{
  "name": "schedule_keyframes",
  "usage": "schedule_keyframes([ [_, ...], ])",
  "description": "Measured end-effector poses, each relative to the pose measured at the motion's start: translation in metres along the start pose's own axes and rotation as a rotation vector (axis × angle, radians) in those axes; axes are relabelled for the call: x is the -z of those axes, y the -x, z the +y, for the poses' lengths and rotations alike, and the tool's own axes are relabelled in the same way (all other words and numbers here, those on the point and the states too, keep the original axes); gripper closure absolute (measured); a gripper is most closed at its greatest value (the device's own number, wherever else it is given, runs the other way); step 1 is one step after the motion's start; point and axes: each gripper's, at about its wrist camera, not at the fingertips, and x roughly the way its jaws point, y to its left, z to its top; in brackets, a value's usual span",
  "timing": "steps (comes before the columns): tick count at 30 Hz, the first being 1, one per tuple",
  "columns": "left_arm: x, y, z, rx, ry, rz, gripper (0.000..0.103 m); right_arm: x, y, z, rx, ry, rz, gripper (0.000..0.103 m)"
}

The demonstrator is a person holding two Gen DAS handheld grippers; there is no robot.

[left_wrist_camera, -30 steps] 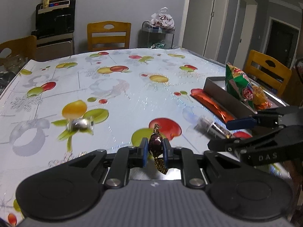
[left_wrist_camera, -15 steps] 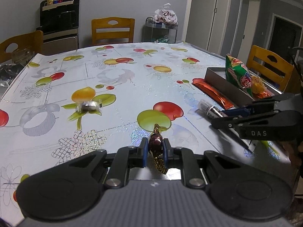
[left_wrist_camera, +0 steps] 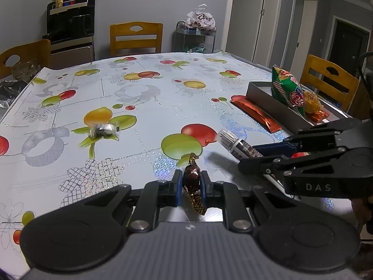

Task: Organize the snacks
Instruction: 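Carry the gold candy with the left tool while the right tool carries the tube over the tray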

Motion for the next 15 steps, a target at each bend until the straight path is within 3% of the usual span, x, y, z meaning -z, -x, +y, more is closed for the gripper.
schedule_keyframes([
  [15, -0.019, 0.013, -0.017, 0.004, -0.042, -0.046, 0.091, -0.025, 0.055, -0.014, 0.003, 0.003, -0.196, 0.078],
])
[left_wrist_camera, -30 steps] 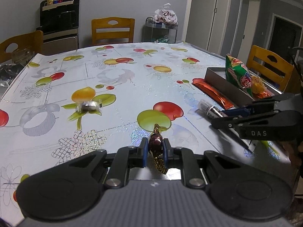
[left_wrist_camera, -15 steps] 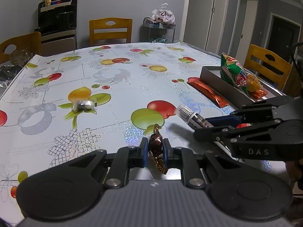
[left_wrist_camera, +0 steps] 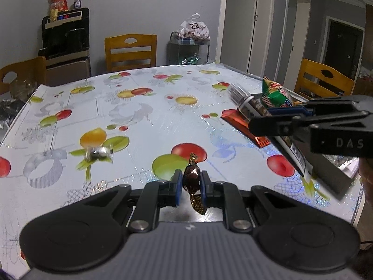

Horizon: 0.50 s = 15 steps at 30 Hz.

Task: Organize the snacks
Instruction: 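Carry the gold candy with the left tool while the right tool carries the tube over the tray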

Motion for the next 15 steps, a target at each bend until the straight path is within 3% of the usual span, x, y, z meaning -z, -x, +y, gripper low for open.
schedule_keyframes([
  [15, -0.030, -0.005, -0.040, 0.027, -0.084, -0.010, 0.091, 0.008, 0.029, -0.050, 0.028, -0.054, 0.011, 0.078],
])
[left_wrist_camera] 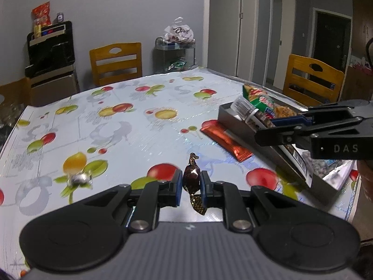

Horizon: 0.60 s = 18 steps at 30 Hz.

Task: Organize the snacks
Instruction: 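Carry the gold candy with the left tool while the right tool carries the tube over the tray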

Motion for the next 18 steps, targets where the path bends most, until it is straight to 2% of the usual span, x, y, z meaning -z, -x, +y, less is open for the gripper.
schedule_keyframes([
  [11, -0.027, -0.024, -0.054, 0.070, -0.089, 0.008, 0.091, 0.019, 0.033, -0.043, 0.018, -0.056, -0.015, 0.078],
  [18, -0.044, -0.036, -0.086, 0.088, -0.136, -0.007, 0.091, 0.024, 0.055, -0.071, 0.048, -0.104, -0.066, 0.078],
])
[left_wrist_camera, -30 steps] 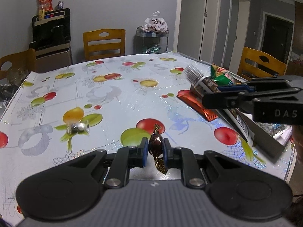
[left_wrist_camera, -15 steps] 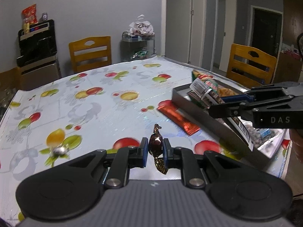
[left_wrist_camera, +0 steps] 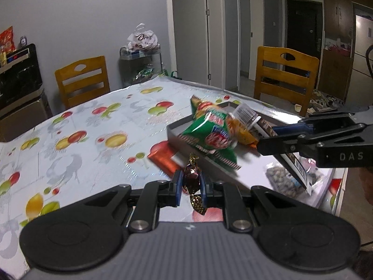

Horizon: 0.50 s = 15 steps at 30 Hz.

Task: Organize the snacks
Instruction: 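Carry the gold candy with the left tool while the right tool carries the tube over the tray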

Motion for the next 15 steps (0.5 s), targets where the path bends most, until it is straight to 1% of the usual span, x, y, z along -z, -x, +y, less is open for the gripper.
schedule_keyframes([
  [7, -0.015, -0.010, -0.022, 0.022, -0.025, -0.016, 0.091, 0.001, 0.012, -0.026, 0.040, -0.035, -0.029, 0.078],
  [11, -0.021, -0.019, -0.037, 0.060, -0.045, -0.010, 0.091, 0.006, 0.017, -0.040, 0.070, -0.067, -0.030, 0.078],
  [15, -0.026, -0.029, -0.050, 0.098, -0.056, -0.003, 0.091, 0.011, 0.020, -0.051, 0.090, -0.089, -0.013, 0.078],
])
